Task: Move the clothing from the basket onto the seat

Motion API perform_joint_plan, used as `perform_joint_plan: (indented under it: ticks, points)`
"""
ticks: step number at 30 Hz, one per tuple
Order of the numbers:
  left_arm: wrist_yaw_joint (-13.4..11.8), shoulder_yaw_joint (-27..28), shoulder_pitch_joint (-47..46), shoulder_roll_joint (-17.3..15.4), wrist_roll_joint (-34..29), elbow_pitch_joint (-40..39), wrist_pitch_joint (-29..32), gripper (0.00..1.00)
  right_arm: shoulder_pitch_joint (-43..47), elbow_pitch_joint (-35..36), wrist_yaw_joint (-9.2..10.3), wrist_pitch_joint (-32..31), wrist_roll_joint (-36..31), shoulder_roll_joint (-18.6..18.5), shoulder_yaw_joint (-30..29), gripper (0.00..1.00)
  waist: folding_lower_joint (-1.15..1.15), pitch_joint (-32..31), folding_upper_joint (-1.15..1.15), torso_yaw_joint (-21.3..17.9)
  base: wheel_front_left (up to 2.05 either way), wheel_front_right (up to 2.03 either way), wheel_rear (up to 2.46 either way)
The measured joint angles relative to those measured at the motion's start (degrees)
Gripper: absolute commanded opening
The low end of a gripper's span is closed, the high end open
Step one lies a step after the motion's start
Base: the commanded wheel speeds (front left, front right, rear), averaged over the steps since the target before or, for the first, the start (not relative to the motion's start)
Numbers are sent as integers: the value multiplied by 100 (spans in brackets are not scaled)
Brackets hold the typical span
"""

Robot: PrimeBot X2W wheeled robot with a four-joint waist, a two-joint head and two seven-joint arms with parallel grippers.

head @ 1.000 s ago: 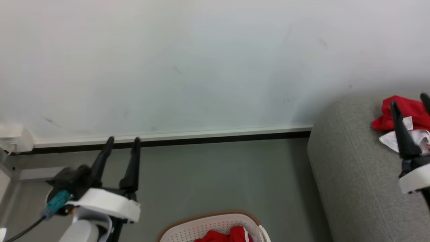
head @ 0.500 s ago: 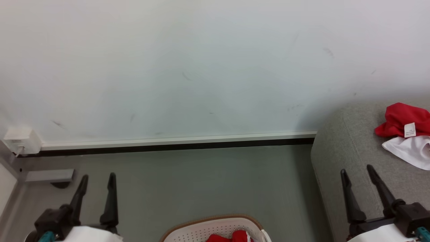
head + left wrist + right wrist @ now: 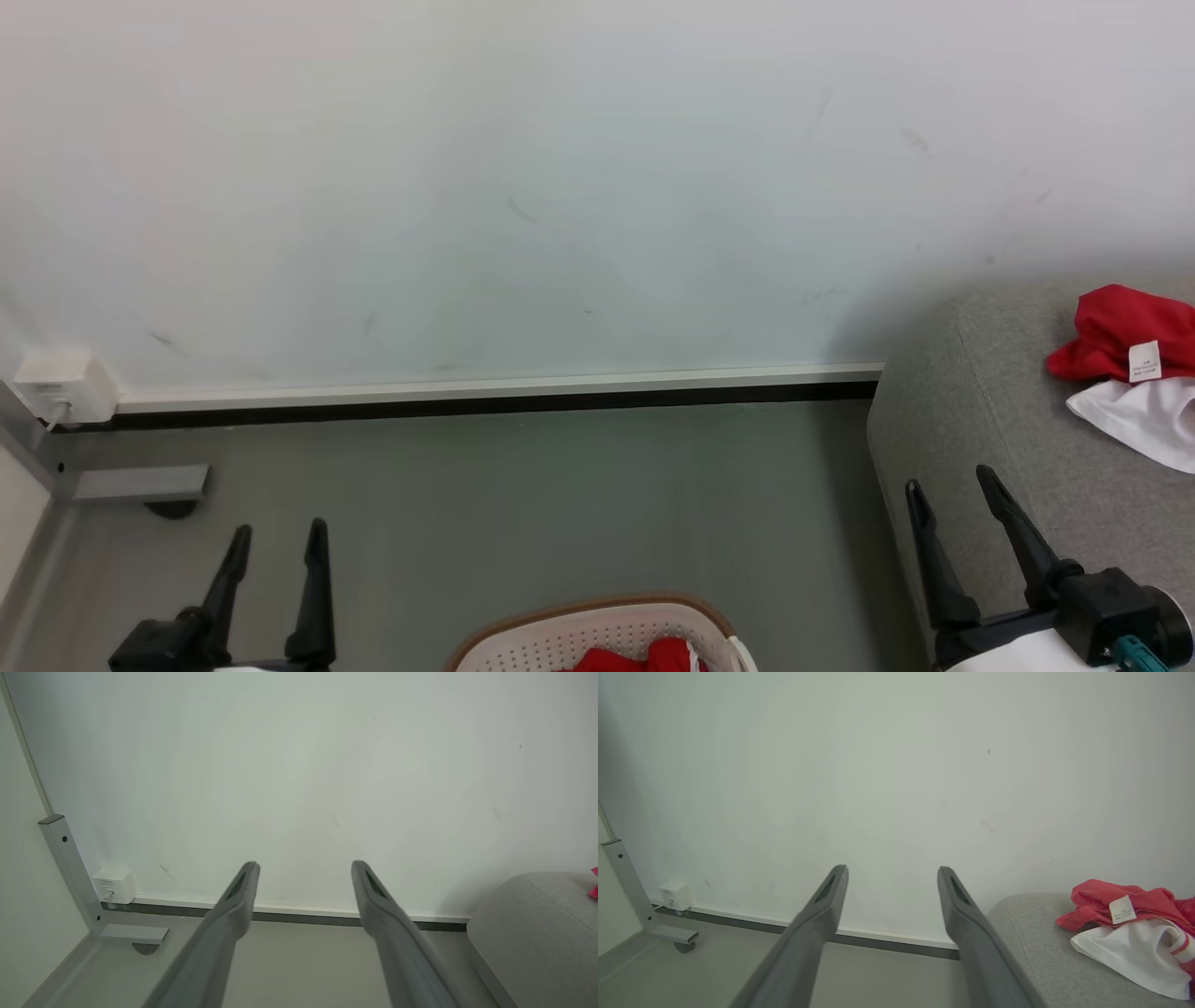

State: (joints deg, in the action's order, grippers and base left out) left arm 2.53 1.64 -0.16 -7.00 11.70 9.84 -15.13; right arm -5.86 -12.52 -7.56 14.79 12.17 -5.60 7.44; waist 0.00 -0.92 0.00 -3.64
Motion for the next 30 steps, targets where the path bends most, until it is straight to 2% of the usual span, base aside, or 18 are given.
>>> perform_joint_plan:
  ticks: [9,21,30]
  points:
    - [200,194,-43,177,-168,98,0,100,-19,-19,0,1,54,-80,101,100,0,-4,0,3,0,0,0]
    - [345,343,-87,276,-369,191,0,100,-71,-24,0,9,102,-122,164,100,0,31,0,-40,0,0,0]
    - [453,0,-447,324,-371,269,0,100,-435,159,0,16,110,-187,104,100,0,335,0,-174,0,0,0]
